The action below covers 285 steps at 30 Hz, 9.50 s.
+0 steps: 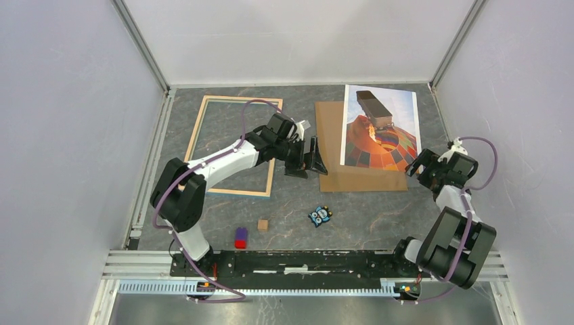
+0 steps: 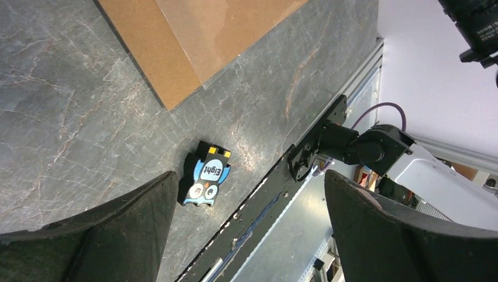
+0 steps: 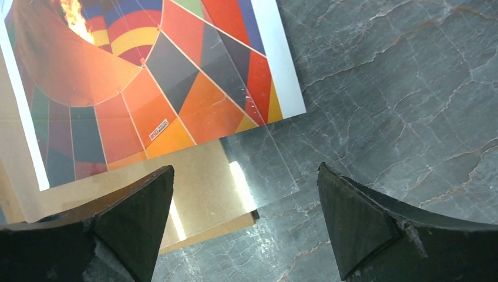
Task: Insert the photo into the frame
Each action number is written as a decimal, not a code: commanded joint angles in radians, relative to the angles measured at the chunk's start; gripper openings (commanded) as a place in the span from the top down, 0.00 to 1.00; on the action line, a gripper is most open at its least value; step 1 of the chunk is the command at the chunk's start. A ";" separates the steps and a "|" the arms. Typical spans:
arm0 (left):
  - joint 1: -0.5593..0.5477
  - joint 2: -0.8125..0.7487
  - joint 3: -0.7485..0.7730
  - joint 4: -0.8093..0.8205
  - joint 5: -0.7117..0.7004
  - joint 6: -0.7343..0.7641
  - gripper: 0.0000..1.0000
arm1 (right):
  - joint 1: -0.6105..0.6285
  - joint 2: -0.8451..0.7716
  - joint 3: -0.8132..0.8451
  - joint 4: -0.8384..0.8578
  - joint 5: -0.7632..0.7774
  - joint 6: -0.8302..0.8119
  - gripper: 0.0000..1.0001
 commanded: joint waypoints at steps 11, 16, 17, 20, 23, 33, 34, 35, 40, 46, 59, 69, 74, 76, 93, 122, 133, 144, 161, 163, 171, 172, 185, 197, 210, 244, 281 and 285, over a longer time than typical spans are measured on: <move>-0.003 0.021 0.025 0.030 0.085 -0.040 0.01 | -0.088 0.130 0.046 0.018 -0.138 -0.047 0.17; -0.014 -0.011 0.011 0.020 0.043 -0.013 0.01 | -0.146 0.165 0.009 0.065 -0.207 -0.014 0.21; -0.016 -0.011 0.015 0.014 0.042 -0.008 0.01 | -0.157 0.166 -0.003 0.091 -0.226 -0.003 0.22; -0.022 -0.019 0.016 0.006 0.031 0.004 0.01 | -0.193 0.197 -0.022 0.137 -0.279 0.035 0.27; -0.024 -0.019 0.015 0.005 0.027 0.010 0.01 | -0.232 0.242 -0.047 0.215 -0.374 0.088 0.33; -0.028 -0.010 0.015 0.001 0.027 0.012 0.01 | -0.271 0.361 -0.134 0.440 -0.500 0.228 0.42; -0.029 -0.010 0.015 0.001 0.026 0.012 0.01 | -0.273 0.370 -0.139 0.448 -0.498 0.229 0.42; -0.031 -0.009 0.015 0.001 0.025 0.012 0.01 | -0.274 0.380 -0.144 0.463 -0.498 0.237 0.43; -0.034 -0.009 0.015 0.001 0.024 0.016 0.01 | -0.274 0.415 -0.189 0.550 -0.550 0.277 0.48; -0.040 0.004 0.015 0.002 0.028 0.016 0.01 | -0.271 0.356 -0.226 0.537 -0.563 0.268 0.48; -0.069 0.073 0.020 -0.051 -0.129 0.051 0.03 | -0.260 0.187 -0.259 0.397 -0.577 0.189 0.48; -0.064 0.222 0.047 0.020 -0.145 -0.026 0.04 | -0.250 0.110 -0.256 0.325 -0.551 0.121 0.48; -0.061 0.267 0.065 0.061 -0.117 -0.105 0.04 | -0.237 0.109 -0.258 0.327 -0.557 0.121 0.47; -0.061 0.289 0.078 0.068 -0.119 -0.135 0.04 | -0.233 0.106 -0.258 0.339 -0.564 0.130 0.47; -0.060 0.297 0.020 0.118 -0.088 -0.172 0.07 | -0.195 -0.022 -0.173 0.014 -0.281 -0.018 0.33; -0.063 0.282 -0.012 0.173 -0.070 -0.210 0.07 | -0.177 -0.170 -0.227 0.076 -0.512 0.173 0.33; -0.062 0.282 -0.011 0.165 -0.088 -0.194 0.07 | -0.177 -0.193 -0.173 -0.033 -0.491 0.150 0.31; -0.060 0.275 0.006 0.126 -0.123 -0.159 0.06 | -0.177 -0.116 -0.222 0.140 -0.551 0.271 0.32; -0.060 0.254 -0.008 0.139 -0.148 -0.164 0.06 | -0.163 0.015 -0.353 0.542 -0.619 0.382 0.48; -0.060 0.250 -0.009 0.140 -0.147 -0.162 0.06 | -0.157 0.027 -0.364 0.601 -0.610 0.399 0.53; -0.060 0.200 -0.017 0.146 -0.162 -0.136 0.04 | -0.121 0.039 -0.347 0.593 -0.484 0.367 0.78; -0.060 0.185 -0.017 0.143 -0.172 -0.127 0.03 | -0.117 0.038 -0.339 0.576 -0.474 0.357 0.80; 0.003 -0.067 0.029 0.073 -0.285 0.016 0.00 | -0.105 -0.087 -0.223 0.371 -0.455 0.267 1.00; -0.225 -0.175 0.081 0.214 -0.387 0.273 0.00 | -0.061 -0.238 -0.072 0.174 -0.439 0.321 1.00; -0.662 0.171 0.173 0.538 -1.074 0.880 0.00 | -0.043 -0.354 -0.003 -0.021 -0.398 0.268 1.00; -0.703 0.749 0.643 1.025 -1.682 1.613 0.67 | -0.019 -0.441 0.056 -0.157 -0.398 0.234 0.91; 0.090 -0.293 0.212 0.035 -0.643 0.039 0.98 | 0.139 -0.175 0.311 0.224 -0.217 0.378 0.02; 0.303 -0.367 0.117 0.080 -0.520 -0.105 0.98 | 0.247 -0.103 0.201 0.329 -0.168 0.344 0.02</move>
